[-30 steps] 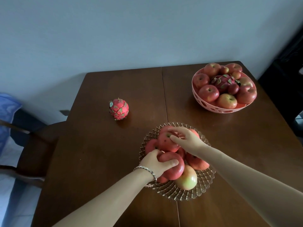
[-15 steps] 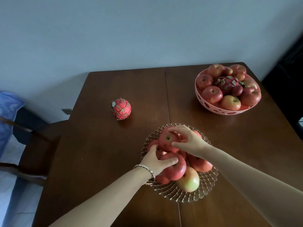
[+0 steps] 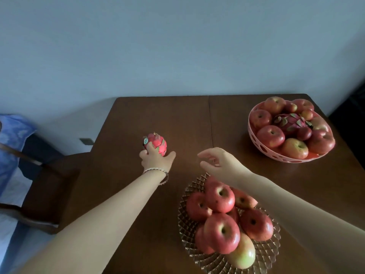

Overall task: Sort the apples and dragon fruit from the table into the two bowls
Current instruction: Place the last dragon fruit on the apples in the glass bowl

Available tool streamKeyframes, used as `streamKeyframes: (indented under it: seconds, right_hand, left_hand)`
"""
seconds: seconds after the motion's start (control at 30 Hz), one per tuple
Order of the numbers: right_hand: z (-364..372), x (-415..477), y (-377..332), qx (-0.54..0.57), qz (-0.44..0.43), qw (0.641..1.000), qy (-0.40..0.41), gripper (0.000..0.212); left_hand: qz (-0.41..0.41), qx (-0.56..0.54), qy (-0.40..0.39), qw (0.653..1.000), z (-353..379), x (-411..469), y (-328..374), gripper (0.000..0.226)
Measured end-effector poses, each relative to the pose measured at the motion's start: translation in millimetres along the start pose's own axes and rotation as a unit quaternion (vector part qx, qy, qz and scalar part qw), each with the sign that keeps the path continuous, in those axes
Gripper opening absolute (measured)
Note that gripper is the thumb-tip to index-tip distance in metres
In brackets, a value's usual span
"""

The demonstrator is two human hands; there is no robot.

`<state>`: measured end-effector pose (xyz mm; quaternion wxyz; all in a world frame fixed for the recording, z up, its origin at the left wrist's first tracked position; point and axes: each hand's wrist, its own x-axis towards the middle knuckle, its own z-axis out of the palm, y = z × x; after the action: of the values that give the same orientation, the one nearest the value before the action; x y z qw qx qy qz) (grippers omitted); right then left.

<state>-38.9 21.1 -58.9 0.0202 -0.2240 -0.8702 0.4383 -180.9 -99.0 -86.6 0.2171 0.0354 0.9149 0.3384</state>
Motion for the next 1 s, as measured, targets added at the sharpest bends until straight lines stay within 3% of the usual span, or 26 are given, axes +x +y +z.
streamKeyframes:
  seconds: [0.07,0.17,0.27,0.4,0.5,0.57,0.63,0.7,0.9,1.0]
  right_hand:
    - [-2,17,-13,-0.001,-0.006,1.0,-0.011,0.025]
    - [1,36,-19,0.008,0.0,1.0,-0.024,0.023]
    - [10,47,-10,0.013,0.019,0.999,-0.032,0.021]
    - [16,47,3,0.032,0.053,0.998,-0.018,0.021]
    - [10,44,2,0.092,0.096,0.99,0.045,0.021]
    - [1,40,-5,0.159,0.136,0.975,0.081,0.032]
    - [-9,32,-14,0.263,0.166,0.947,0.084,0.05]
    - [-21,16,-25,0.374,0.173,0.908,0.075,0.052]
    - [-50,-50,-9,0.395,0.155,0.878,0.223,0.043]
    - [-61,-88,7,0.345,0.153,0.891,0.251,0.047]
  left_hand:
    - [-0.03,0.021,0.031,0.999,-2,33,7,0.09]
    - [-0.096,0.027,0.007,0.995,5,74,9,0.098]
    - [-0.149,-0.065,-0.002,0.987,15,95,1,0.092]
    - [-0.147,-0.156,0.013,0.977,18,94,-9,0.081]
    - [-0.076,-0.21,-0.039,0.974,12,69,0,0.072]
    - [-0.011,-0.247,-0.08,0.966,4,36,17,0.067]
    - [0.057,-0.276,-0.117,0.952,-1,-3,35,0.068]
    - [0.131,-0.261,-0.138,0.947,-2,-44,50,0.072]
    - [0.318,-0.115,-0.231,0.912,16,-122,49,0.081]
    - [0.42,0.114,-0.22,0.873,28,-132,23,0.07]
